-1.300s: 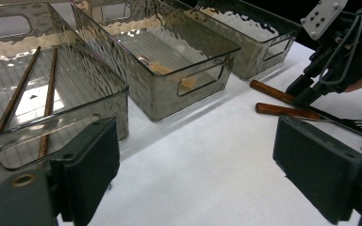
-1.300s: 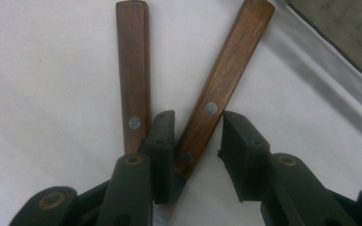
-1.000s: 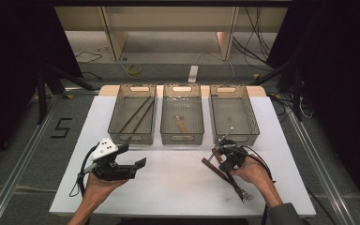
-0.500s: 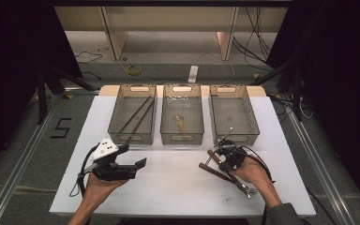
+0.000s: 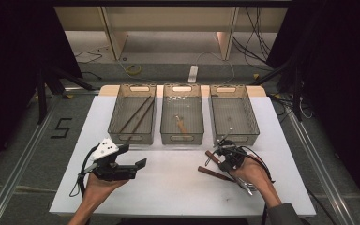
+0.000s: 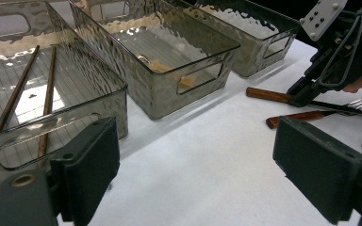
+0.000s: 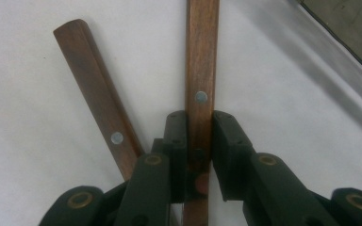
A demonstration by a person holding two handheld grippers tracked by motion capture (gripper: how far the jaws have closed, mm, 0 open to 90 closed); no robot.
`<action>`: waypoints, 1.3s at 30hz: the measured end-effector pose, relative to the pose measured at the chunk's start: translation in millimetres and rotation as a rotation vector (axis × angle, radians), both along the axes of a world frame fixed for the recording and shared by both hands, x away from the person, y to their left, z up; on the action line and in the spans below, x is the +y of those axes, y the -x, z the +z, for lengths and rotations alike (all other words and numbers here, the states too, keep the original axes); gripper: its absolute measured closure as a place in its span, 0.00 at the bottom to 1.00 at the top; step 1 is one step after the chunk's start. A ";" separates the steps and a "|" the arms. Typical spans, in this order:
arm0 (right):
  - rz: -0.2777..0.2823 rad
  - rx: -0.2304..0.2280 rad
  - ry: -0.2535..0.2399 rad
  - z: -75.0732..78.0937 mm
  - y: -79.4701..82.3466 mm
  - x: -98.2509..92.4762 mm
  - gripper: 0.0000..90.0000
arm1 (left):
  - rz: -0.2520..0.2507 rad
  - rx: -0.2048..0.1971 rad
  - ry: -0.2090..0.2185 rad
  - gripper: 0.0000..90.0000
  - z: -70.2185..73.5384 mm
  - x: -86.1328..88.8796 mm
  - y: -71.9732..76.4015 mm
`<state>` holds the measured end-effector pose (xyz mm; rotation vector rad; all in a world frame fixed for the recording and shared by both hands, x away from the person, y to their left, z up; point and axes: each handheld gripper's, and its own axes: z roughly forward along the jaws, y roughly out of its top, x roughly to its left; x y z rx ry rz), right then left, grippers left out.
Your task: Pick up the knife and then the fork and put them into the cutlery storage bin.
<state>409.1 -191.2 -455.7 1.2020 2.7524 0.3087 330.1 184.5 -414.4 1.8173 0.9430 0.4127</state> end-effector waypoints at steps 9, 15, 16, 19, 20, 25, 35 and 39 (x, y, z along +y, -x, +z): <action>0.008 0.003 -0.032 3.6 0.8 -0.6 0.86 | 0.002 -0.002 0.003 0.16 0.4 0.3 0.0; 0.006 -0.013 -0.057 7.3 0.5 -3.0 0.86 | 0.003 0.000 0.002 0.16 0.2 0.8 -0.2; 0.005 -0.015 -0.060 7.7 0.4 -3.5 0.86 | 0.003 0.000 0.002 0.16 0.2 0.9 -0.3; 0.008 -0.021 -0.064 9.0 0.6 -4.5 0.86 | 0.003 -0.001 0.004 0.16 0.4 0.7 -0.3; 0.011 -0.020 -0.066 9.5 0.8 -4.5 0.86 | 0.003 0.000 0.001 0.16 0.2 0.7 -0.2; 0.016 -0.036 -0.089 14.1 1.1 -7.0 0.86 | 0.001 -0.001 -0.001 0.16 0.3 1.5 -0.4; 0.015 -0.058 -0.164 28.2 1.4 -16.4 0.86 | 0.004 -0.002 0.001 0.16 0.2 1.5 -0.5; 0.012 -0.082 -0.183 35.6 0.9 -20.2 0.86 | 0.007 0.001 0.011 0.16 0.1 1.6 -0.4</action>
